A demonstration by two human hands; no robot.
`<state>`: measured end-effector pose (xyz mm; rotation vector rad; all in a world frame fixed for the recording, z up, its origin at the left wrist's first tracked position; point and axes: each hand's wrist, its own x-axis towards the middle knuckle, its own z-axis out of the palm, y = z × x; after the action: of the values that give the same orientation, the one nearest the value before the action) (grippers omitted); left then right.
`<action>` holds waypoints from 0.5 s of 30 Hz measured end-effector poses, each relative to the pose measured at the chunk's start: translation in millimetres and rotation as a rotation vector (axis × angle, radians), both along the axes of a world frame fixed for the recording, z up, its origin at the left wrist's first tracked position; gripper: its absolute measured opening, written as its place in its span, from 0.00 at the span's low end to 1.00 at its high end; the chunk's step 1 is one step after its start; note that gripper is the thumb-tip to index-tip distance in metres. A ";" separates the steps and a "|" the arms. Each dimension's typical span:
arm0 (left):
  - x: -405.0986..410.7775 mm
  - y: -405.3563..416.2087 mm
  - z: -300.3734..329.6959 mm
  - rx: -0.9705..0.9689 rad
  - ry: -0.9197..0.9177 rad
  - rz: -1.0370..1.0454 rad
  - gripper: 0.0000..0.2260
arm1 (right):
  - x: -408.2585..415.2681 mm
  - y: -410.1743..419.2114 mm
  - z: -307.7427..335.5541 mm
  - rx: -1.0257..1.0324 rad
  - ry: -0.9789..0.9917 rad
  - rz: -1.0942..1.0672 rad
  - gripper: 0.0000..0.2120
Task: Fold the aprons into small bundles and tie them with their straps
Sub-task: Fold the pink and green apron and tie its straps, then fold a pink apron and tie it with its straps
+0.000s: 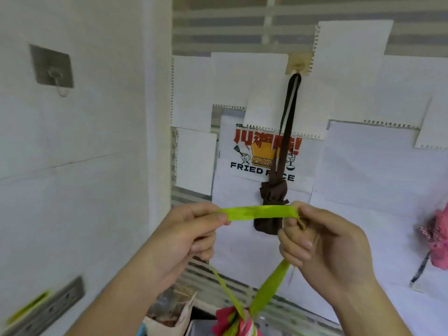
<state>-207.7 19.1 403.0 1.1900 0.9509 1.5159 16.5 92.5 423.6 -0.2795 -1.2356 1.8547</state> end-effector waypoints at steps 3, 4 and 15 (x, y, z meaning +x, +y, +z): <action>-29.3 -20.6 7.5 0.024 0.106 0.163 0.07 | -52.1 2.7 -4.7 0.098 -0.037 0.268 0.12; -38.4 -27.5 9.8 0.026 0.141 0.224 0.05 | -70.0 3.1 -5.8 0.134 -0.044 0.348 0.11; -118.9 -108.4 38.8 -0.051 0.295 1.027 0.05 | -249.6 -1.5 4.1 0.371 -0.140 0.583 0.05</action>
<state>-326.7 -89.3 441.8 0.9191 1.9788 2.0805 -233.1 90.9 427.6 0.1809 -1.8712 2.0466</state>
